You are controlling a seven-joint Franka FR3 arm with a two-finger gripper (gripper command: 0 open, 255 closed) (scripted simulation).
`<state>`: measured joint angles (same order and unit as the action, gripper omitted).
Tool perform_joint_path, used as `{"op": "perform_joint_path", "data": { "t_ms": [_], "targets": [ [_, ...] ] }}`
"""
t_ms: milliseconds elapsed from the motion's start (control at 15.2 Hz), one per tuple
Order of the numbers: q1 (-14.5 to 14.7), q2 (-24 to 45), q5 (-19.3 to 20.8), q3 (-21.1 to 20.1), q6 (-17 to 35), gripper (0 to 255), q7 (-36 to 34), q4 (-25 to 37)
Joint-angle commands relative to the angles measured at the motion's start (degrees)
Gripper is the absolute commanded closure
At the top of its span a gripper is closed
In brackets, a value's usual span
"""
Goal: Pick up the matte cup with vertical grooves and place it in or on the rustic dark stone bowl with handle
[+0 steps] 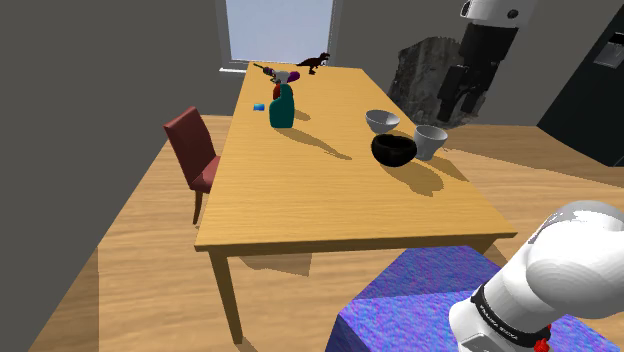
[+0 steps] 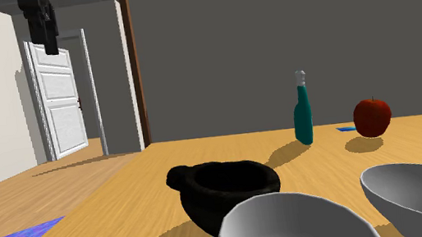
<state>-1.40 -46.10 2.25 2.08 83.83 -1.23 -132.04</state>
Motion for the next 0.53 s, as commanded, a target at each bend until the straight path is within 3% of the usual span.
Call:
{"op": "perform_joint_path", "data": {
  "t_ms": [0, 462],
  "targets": [
    [0.0, 0.0, 0.0, 0.0, 0.0, 0, 0.0, 0.0],
    [-1.85, 4.66, 6.38, 6.47, 10.23, 0, 7.68, -4.4]
  ]
}}
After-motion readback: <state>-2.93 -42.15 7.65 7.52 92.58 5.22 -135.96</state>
